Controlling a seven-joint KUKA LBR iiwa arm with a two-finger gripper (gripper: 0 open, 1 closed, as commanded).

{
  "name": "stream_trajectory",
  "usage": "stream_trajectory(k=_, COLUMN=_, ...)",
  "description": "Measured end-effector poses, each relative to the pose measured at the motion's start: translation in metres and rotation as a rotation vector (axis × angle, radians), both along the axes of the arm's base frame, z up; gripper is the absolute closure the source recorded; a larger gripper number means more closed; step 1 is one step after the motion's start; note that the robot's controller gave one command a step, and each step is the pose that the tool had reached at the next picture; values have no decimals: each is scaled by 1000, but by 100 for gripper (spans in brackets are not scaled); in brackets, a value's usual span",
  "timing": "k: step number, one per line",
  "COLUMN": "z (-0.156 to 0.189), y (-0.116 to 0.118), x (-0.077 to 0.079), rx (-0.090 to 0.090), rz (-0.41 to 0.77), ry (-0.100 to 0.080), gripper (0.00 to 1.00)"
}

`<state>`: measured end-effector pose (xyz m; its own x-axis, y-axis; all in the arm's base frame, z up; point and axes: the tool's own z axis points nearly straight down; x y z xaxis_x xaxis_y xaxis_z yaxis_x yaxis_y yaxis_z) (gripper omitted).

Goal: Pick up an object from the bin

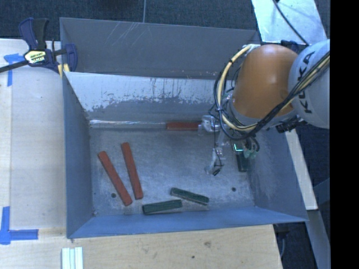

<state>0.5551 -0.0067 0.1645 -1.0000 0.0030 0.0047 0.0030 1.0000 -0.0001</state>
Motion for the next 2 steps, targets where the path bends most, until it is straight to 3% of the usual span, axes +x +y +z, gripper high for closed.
stream_trajectory(k=1, z=-95, y=51, x=-45, rx=1, rz=62, ry=2, gripper=0)
stream_trajectory(k=2, z=-57, y=78, x=-73, rx=0, rz=-28, ry=-4, gripper=0)
